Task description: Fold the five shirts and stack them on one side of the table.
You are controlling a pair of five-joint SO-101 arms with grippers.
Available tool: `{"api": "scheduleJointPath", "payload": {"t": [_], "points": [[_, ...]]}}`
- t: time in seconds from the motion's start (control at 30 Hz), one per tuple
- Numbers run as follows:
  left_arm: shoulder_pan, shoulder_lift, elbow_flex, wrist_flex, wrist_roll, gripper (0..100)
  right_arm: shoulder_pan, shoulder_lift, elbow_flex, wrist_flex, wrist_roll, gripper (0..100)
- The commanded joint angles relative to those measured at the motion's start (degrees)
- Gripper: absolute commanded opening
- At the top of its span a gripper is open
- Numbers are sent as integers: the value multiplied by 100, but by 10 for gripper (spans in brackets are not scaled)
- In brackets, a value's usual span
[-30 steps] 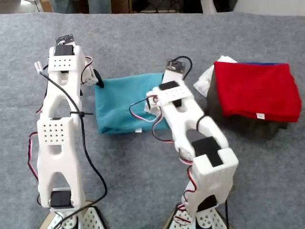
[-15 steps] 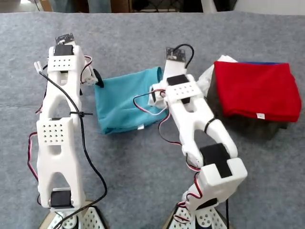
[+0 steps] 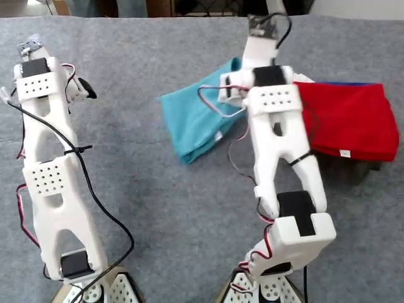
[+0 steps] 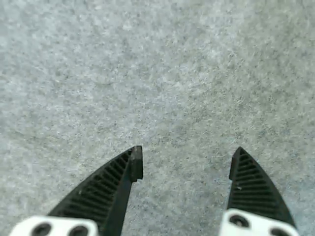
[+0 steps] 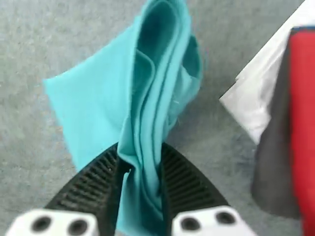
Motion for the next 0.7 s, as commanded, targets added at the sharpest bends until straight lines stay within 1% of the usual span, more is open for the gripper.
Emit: {"api": "scheduleJointPath", "payload": {"t": [0.0,0.13,0.3,0.4,0.53,0.67], "points": [[-13,-88,-251,-70,-18,296,352,-286,-558,70,413,14],[-13,-88,-251,-70,-18,296,862,-286,-831,79,1125,14],[-13,-88,-242,-70,-18,296,1635,-286,-1077,79,1802,14],[-13,-88,-233,-70,-18,296,2092,-312,-1130,237,2004,14],[57,-88,-215,-53,-18,296,2541,-295,-1516,923,2180,14],[215,-79,-154,-26,-18,296,3007,-286,-1895,1231,2171,14]]}}
